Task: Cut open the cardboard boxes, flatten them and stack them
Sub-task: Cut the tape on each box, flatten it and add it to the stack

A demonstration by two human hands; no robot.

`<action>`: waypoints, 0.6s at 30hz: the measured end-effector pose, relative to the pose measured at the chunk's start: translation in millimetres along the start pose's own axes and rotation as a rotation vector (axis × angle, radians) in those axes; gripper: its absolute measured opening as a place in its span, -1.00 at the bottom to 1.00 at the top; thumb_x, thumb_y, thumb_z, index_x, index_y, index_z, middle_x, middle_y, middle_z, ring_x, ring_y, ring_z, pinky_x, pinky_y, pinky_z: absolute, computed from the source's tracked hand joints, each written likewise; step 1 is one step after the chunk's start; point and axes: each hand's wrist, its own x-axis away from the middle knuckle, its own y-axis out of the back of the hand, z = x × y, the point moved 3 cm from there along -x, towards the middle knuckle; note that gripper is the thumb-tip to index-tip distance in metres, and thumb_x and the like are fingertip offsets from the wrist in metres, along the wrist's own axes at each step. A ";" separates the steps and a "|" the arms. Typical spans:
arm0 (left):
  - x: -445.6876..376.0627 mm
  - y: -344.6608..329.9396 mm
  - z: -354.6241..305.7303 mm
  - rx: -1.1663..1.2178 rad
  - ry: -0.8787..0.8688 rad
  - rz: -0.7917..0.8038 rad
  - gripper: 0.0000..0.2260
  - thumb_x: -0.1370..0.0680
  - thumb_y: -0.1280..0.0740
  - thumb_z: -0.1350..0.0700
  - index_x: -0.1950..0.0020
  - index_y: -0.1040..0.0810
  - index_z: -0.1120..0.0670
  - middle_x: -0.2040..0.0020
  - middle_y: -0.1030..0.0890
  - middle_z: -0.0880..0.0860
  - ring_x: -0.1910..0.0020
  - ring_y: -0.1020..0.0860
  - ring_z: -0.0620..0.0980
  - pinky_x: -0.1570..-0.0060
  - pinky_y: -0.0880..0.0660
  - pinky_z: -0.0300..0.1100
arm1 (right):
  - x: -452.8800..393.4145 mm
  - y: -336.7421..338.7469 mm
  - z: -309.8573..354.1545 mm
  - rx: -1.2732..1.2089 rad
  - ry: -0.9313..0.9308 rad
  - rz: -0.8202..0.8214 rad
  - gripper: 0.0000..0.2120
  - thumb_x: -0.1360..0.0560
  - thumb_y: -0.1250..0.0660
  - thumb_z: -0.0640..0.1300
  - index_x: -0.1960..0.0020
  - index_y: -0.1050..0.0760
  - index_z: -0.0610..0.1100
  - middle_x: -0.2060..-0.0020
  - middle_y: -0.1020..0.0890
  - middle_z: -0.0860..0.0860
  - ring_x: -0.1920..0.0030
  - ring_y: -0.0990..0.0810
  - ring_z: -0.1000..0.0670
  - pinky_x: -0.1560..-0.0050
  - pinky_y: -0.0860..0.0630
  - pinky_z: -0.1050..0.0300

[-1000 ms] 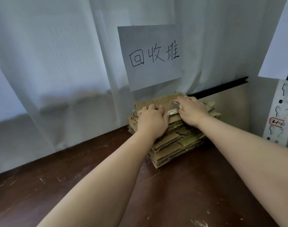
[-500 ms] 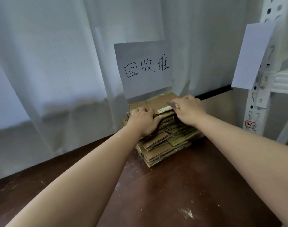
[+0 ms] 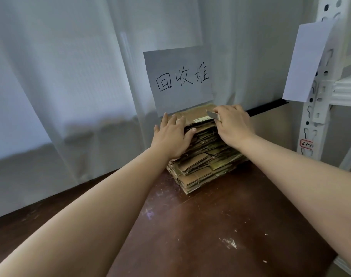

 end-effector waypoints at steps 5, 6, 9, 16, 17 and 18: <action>33.1 13.1 12.0 -0.013 -0.014 -0.033 -0.46 -0.64 -0.03 -0.19 -0.55 -0.15 0.04 -0.57 -0.12 0.11 -0.56 0.13 0.13 -0.46 0.03 0.22 | 19.4 16.5 16.6 -0.080 0.034 -0.099 -0.79 -0.60 -0.14 -0.14 -0.17 -0.47 -0.15 -0.08 -0.56 -0.07 -0.06 -0.46 -0.11 0.06 -0.42 0.00; 43.4 13.2 16.3 -0.033 -0.022 -0.025 -0.46 -0.63 -0.03 -0.19 -0.55 -0.15 0.04 -0.57 -0.11 0.11 -0.56 0.14 0.13 -0.46 0.04 0.22 | 25.7 17.8 22.2 -0.081 0.033 -0.087 -0.80 -0.61 -0.13 -0.12 -0.15 -0.46 -0.14 -0.05 -0.56 -0.07 0.02 -0.47 -0.10 0.12 -0.41 0.03; 72.0 16.7 37.2 -0.092 -0.007 0.002 -0.45 -0.63 -0.02 -0.20 -0.56 -0.12 0.03 -0.58 -0.10 0.10 -0.56 0.15 0.11 -0.47 0.05 0.21 | 45.3 17.8 40.8 -0.042 -0.022 0.014 -0.78 -0.63 -0.11 -0.03 -0.19 -0.40 -0.10 0.03 -0.57 -0.02 0.15 -0.52 -0.13 0.22 -0.32 0.07; 150.3 38.9 97.7 -0.050 0.157 0.008 -0.46 -0.63 -0.09 -0.16 -0.54 -0.18 0.07 -0.56 -0.15 0.13 -0.57 0.11 0.12 -0.44 -0.05 0.22 | 99.0 -0.1 102.5 -0.049 -0.102 0.276 -0.66 -0.57 -0.21 -0.01 -0.24 -0.23 -0.15 0.06 -0.60 -0.04 0.09 -0.60 -0.16 0.23 -0.36 0.08; 164.0 39.7 104.7 -0.045 0.175 0.013 -0.46 -0.63 -0.09 -0.16 -0.54 -0.19 0.07 -0.56 -0.16 0.13 -0.57 0.11 0.12 -0.44 -0.05 0.21 | 107.9 -2.6 113.5 -0.062 -0.091 0.301 -0.65 -0.55 -0.23 -0.03 -0.23 -0.23 -0.16 0.04 -0.60 -0.06 0.06 -0.60 -0.17 0.22 -0.37 0.07; 178.0 40.0 111.1 -0.042 0.190 0.015 -0.46 -0.63 -0.10 -0.15 -0.54 -0.19 0.07 -0.56 -0.16 0.13 -0.57 0.11 0.12 -0.44 -0.05 0.21 | 116.4 -5.6 124.7 -0.076 -0.084 0.330 -0.65 -0.53 -0.24 -0.05 -0.21 -0.23 -0.17 0.01 -0.59 -0.08 0.04 -0.59 -0.19 0.20 -0.37 0.07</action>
